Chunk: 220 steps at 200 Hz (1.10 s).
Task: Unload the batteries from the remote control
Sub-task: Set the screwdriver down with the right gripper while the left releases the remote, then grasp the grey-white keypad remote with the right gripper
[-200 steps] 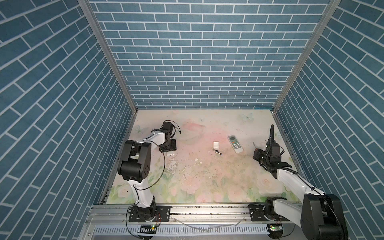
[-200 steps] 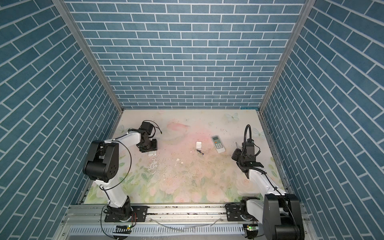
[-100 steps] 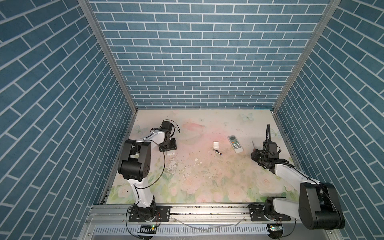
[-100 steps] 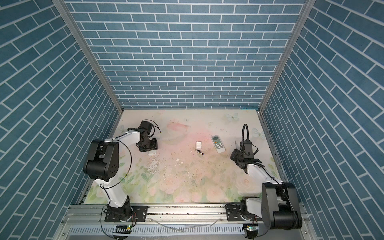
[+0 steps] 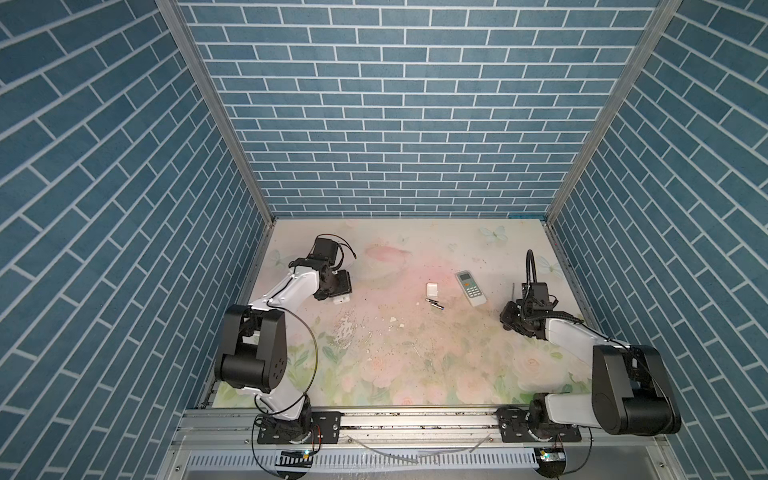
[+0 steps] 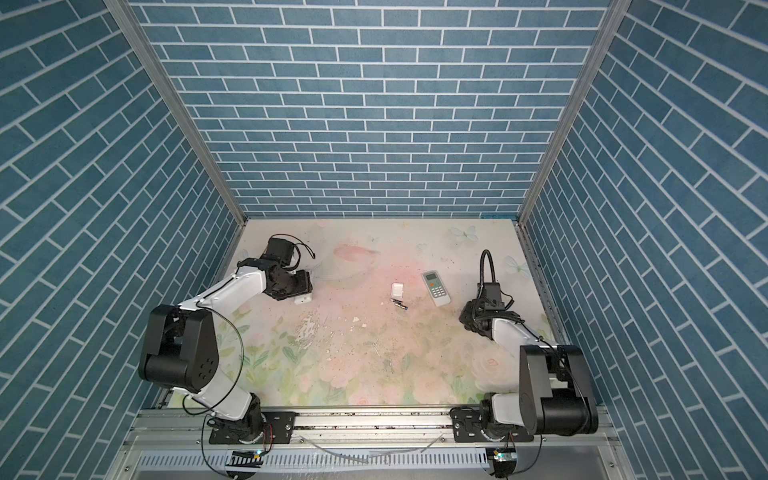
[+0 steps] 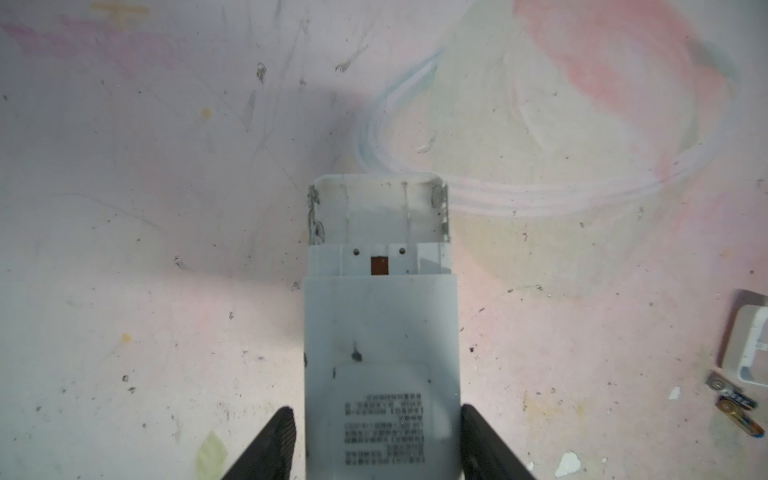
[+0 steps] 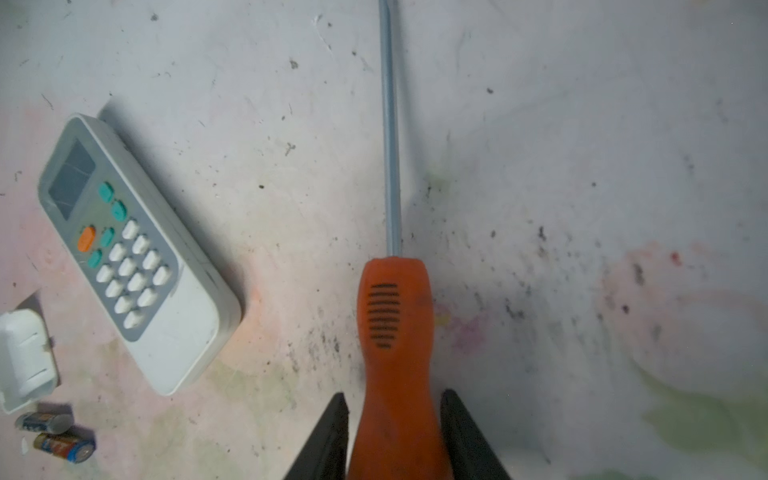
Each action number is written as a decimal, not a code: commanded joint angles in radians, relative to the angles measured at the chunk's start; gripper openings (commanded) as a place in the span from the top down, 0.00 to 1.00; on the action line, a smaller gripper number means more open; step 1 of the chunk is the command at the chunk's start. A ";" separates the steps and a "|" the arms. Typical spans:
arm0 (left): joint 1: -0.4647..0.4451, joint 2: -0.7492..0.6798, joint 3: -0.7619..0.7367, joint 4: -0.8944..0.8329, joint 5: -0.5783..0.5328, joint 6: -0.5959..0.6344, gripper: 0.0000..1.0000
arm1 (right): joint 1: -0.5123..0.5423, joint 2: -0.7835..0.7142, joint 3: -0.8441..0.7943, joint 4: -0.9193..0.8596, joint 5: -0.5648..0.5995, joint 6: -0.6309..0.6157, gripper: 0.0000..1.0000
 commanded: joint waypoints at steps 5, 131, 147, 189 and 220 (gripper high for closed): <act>0.007 -0.055 -0.019 -0.034 0.003 -0.006 0.36 | -0.002 0.038 0.018 -0.115 0.040 0.027 0.52; 0.007 -0.235 -0.092 0.025 0.131 -0.021 0.34 | 0.108 -0.064 0.348 -0.498 0.099 -0.097 0.42; 0.007 -0.242 -0.108 0.035 0.137 -0.021 0.34 | 0.147 -0.023 0.406 -0.528 0.132 -0.131 0.42; 0.005 -0.261 -0.153 0.035 0.134 -0.024 0.34 | 0.241 0.134 0.548 -0.519 0.157 -0.244 0.41; -0.013 -0.313 -0.206 0.038 0.128 -0.053 0.34 | 0.274 0.252 0.607 -0.472 0.135 -0.349 0.37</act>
